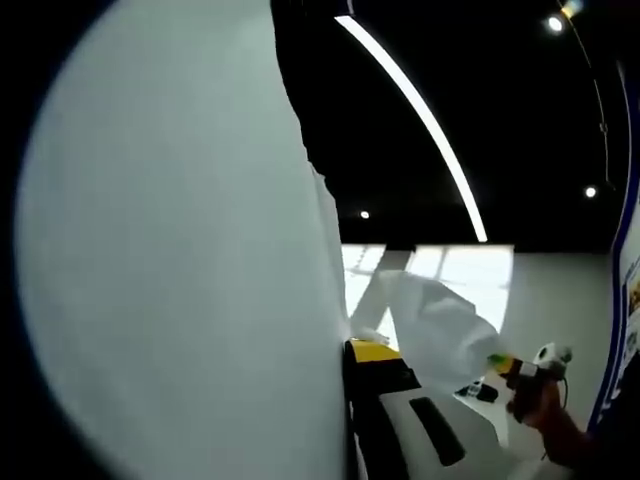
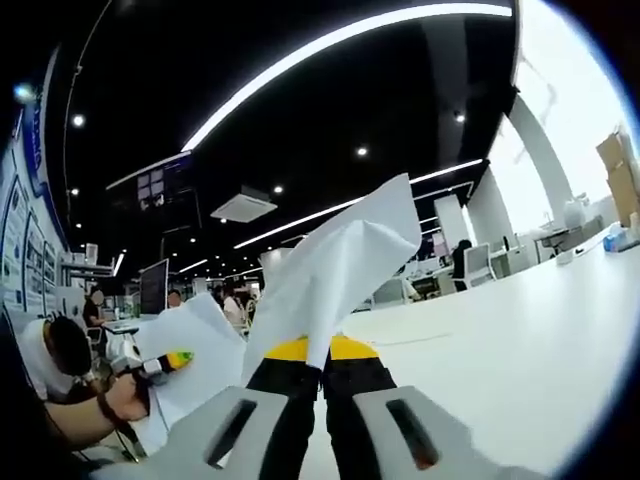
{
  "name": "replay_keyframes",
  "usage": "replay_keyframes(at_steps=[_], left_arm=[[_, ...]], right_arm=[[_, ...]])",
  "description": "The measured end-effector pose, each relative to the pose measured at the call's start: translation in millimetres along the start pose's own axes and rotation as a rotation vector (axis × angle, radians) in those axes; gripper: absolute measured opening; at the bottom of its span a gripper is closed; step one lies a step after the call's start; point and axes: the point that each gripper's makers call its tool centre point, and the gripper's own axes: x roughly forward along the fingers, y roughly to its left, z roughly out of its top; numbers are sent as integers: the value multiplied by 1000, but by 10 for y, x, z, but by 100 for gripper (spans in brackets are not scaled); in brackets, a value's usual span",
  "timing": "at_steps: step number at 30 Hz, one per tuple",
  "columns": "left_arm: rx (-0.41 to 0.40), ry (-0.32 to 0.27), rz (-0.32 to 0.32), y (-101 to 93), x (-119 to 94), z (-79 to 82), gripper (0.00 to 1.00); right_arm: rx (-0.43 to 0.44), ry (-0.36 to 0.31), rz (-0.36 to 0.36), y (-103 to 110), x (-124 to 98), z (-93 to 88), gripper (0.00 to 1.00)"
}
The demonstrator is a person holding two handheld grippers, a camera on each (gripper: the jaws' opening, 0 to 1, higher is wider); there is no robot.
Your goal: Organize the stack of printing papers by aligning and flattening the scattered papers on the table
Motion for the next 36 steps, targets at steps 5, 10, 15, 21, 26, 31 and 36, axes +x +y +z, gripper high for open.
replay_keyframes(at_steps=[5,10,15,21,26,31,36], left_arm=[[-28,-29,4,36,-21,50,7],[-48,-54,8,50,-34,89,6],[-53,-58,8,48,-34,88,6],[-60,-66,11,54,-37,96,6],[-76,-77,15,71,-47,113,6],[-85,-83,16,78,-54,124,6],[-90,-85,16,75,-56,125,6]], right_arm=[[8,1,9,36,22,-17,0],[16,0,18,82,43,-26,0],[20,-3,30,113,67,-19,0],[28,-16,38,137,87,19,0],[41,-28,43,155,107,42,0],[72,-31,55,183,144,35,0],[99,-51,76,281,185,78,0]])
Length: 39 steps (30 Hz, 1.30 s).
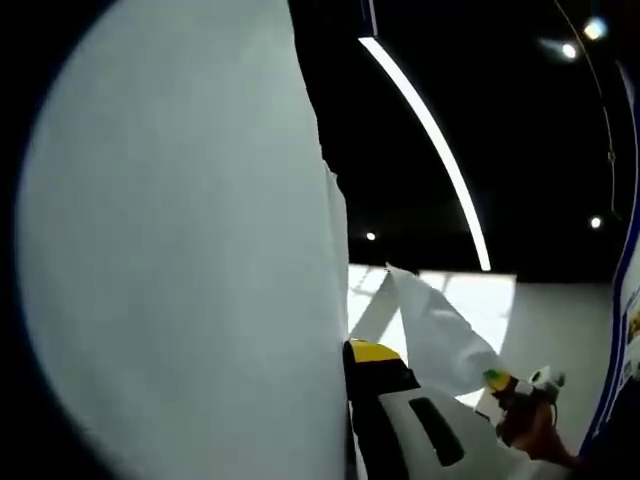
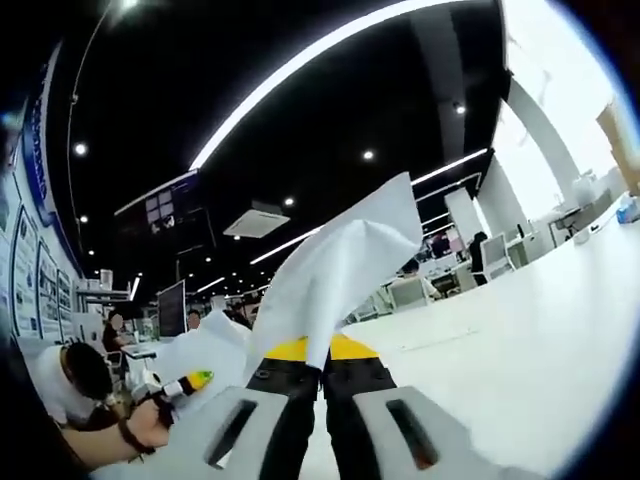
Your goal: Organize the stack of printing papers by aligning and flattening the scattered papers on the table
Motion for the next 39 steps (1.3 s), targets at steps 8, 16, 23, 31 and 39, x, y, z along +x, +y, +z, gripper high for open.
replay_keyframes(at_steps=[8,16,23,31,39], left_arm=[[-12,-9,-3,6,-7,22,7],[-24,-19,-6,35,-15,49,6],[-26,-21,-8,24,-19,46,6],[-23,-16,-5,20,-23,39,6],[-24,-16,-6,23,-23,52,6]], right_arm=[[50,-26,33,124,118,41,0],[60,-47,60,212,250,75,0],[64,-58,84,301,348,95,0],[95,-77,114,447,506,82,0],[106,-100,140,591,617,155,0]])
